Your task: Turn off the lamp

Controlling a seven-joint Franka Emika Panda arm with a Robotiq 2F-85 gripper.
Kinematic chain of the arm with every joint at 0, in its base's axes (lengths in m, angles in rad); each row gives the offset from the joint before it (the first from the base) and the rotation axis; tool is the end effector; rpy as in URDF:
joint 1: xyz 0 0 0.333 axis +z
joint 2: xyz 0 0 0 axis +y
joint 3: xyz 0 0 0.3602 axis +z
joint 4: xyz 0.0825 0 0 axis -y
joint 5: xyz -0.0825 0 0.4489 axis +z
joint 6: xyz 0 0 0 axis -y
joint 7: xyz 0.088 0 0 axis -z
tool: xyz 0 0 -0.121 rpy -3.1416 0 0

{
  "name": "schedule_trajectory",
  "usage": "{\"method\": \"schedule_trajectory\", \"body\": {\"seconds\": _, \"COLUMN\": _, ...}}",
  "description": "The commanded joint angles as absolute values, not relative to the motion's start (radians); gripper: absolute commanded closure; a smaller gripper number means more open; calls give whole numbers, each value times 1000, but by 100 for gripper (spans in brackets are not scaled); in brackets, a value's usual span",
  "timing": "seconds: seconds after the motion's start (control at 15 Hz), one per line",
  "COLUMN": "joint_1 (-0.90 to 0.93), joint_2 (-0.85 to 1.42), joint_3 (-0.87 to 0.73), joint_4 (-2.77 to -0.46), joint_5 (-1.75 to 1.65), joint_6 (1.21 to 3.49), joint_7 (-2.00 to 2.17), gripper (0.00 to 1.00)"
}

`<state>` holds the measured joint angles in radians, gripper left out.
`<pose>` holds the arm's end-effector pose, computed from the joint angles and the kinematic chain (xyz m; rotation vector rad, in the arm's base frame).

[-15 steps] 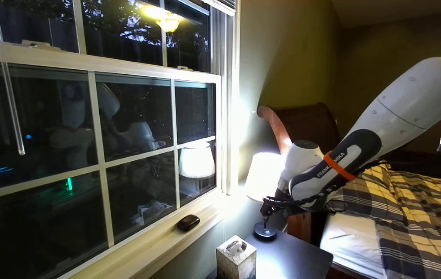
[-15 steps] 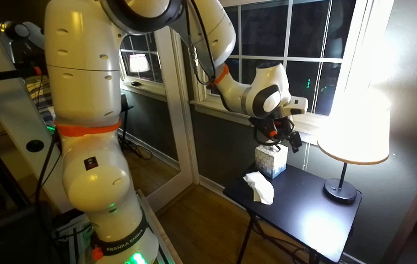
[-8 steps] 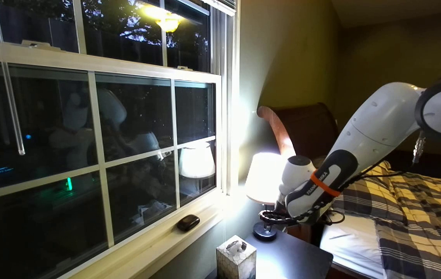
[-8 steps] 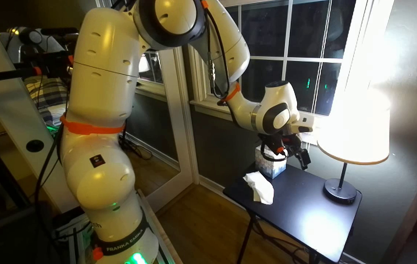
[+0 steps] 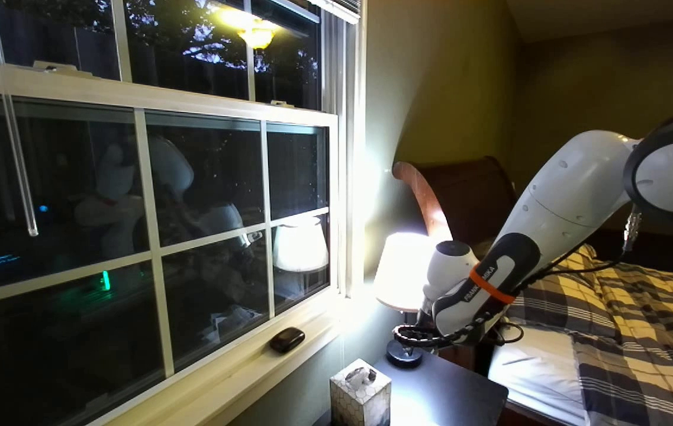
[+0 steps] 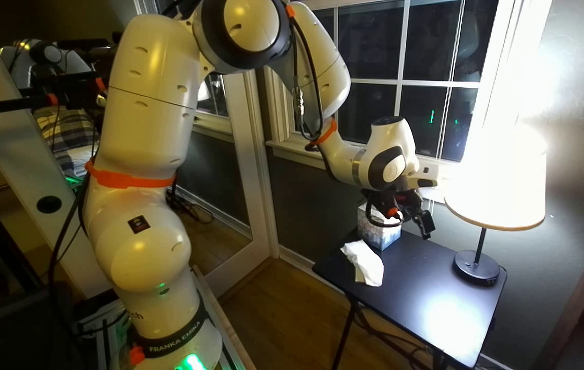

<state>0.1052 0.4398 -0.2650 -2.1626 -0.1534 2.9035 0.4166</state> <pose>0.6437 -0.0941 0.1998 2.9200 -0.5781 0.4907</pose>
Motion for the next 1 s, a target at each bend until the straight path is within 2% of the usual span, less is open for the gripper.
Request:
{"method": "schedule_trajectory", "body": {"seconds": 0.0, "joint_1": 114, "joint_2": 442, "joint_3": -274, "joint_4": -2162, "joint_5": -135, "joint_6": 2904, "joint_7": 400, "gripper": 0}}
{"method": "schedule_trajectory", "body": {"seconds": 0.2, "joint_1": 110, "joint_2": 464, "joint_3": -269, "joint_4": -2153, "joint_5": -127, "joint_6": 2919, "joint_7": 404, "gripper": 0}}
{"method": "schedule_trajectory", "body": {"seconds": 0.6, "joint_1": 125, "joint_2": 618, "joint_3": -294, "joint_4": -2090, "joint_5": -43, "joint_6": 3098, "joint_7": 445, "gripper": 0}}
{"method": "schedule_trajectory", "body": {"seconds": 0.67, "joint_1": 129, "joint_2": 649, "joint_3": -299, "joint_4": -2076, "joint_5": -15, "joint_6": 3137, "joint_7": 440, "gripper": 25}}
{"method": "schedule_trajectory", "body": {"seconds": 0.73, "joint_1": 127, "joint_2": 681, "joint_3": -297, "joint_4": -2061, "joint_5": 16, "joint_6": 3181, "joint_7": 431, "gripper": 26}}
{"method": "schedule_trajectory", "body": {"seconds": 0.93, "joint_1": 133, "joint_2": 779, "joint_3": -301, "joint_4": -1998, "joint_5": 118, "joint_6": 3307, "joint_7": 407, "gripper": 51}}
